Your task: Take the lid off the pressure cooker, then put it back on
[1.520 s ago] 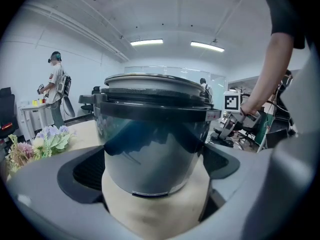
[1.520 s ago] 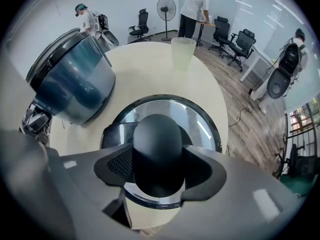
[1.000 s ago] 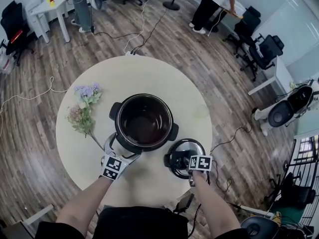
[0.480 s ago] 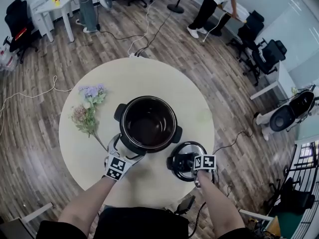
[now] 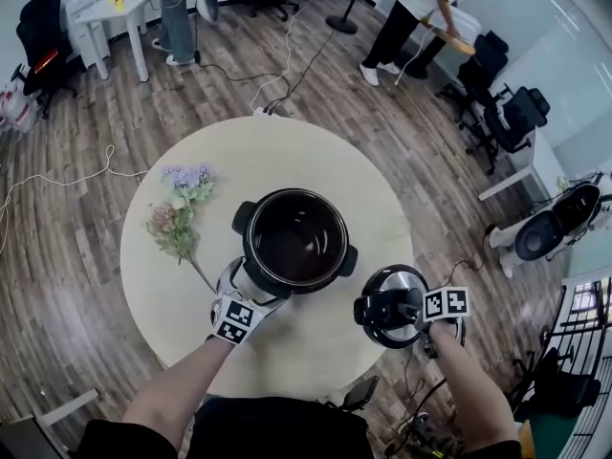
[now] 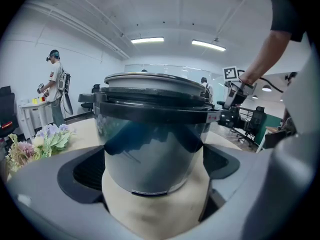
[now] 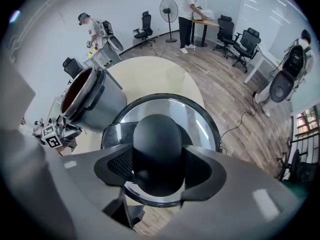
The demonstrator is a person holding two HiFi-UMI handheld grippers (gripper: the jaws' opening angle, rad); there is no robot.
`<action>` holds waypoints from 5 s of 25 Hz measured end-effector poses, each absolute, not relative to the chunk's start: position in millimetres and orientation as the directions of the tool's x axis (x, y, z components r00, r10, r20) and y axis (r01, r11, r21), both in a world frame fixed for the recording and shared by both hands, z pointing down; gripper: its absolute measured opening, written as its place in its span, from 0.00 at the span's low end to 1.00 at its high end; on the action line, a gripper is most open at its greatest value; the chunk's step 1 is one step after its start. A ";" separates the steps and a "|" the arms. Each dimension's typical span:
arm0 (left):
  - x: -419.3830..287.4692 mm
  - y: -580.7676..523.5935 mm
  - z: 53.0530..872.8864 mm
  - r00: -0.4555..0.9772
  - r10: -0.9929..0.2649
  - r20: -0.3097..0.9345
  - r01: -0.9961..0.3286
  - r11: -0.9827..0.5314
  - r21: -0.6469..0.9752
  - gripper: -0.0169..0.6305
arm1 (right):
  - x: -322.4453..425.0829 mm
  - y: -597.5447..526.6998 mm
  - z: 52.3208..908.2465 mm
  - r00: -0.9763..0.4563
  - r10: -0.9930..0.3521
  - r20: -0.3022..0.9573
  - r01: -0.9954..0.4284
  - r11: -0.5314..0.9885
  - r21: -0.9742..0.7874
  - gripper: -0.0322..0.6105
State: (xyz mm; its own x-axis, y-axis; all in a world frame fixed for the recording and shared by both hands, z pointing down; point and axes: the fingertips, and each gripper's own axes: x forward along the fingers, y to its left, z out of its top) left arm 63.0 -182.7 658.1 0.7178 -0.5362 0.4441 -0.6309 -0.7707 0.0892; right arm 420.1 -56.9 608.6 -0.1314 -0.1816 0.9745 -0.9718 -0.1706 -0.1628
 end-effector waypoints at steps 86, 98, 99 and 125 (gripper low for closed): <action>65.4 -184.4 662.3 0.729 -0.530 0.432 -0.624 -0.774 0.103 0.91 | 116.4 -253.2 533.1 -0.070 0.008 0.997 -0.429 0.903 -0.038 0.51; 62.3 -185.7 667.9 0.730 -0.524 0.438 -0.619 -0.779 0.102 0.91 | 114.0 -253.7 538.4 -0.049 0.013 0.999 -0.319 0.947 -0.028 0.51; 60.8 -185.3 668.7 0.733 -0.516 0.442 -0.614 -0.782 0.106 0.90 | 113.9 -254.0 538.7 -0.060 0.008 0.998 -0.329 0.944 -0.027 0.51; -20.1 -192.5 437.9 0.705 -0.705 0.074 -0.709 -0.698 0.102 0.03 | 166.0 -150.5 426.6 -0.432 -0.832 0.349 -0.897 0.434 -0.077 0.09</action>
State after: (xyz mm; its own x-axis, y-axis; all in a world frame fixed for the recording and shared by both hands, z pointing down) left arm -20.1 -192.5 437.9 0.7051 -0.7052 0.0738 -0.7088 -0.6980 0.1020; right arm 166.0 -150.5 426.6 -0.4324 -0.8315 0.3487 -0.8974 0.4344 -0.0771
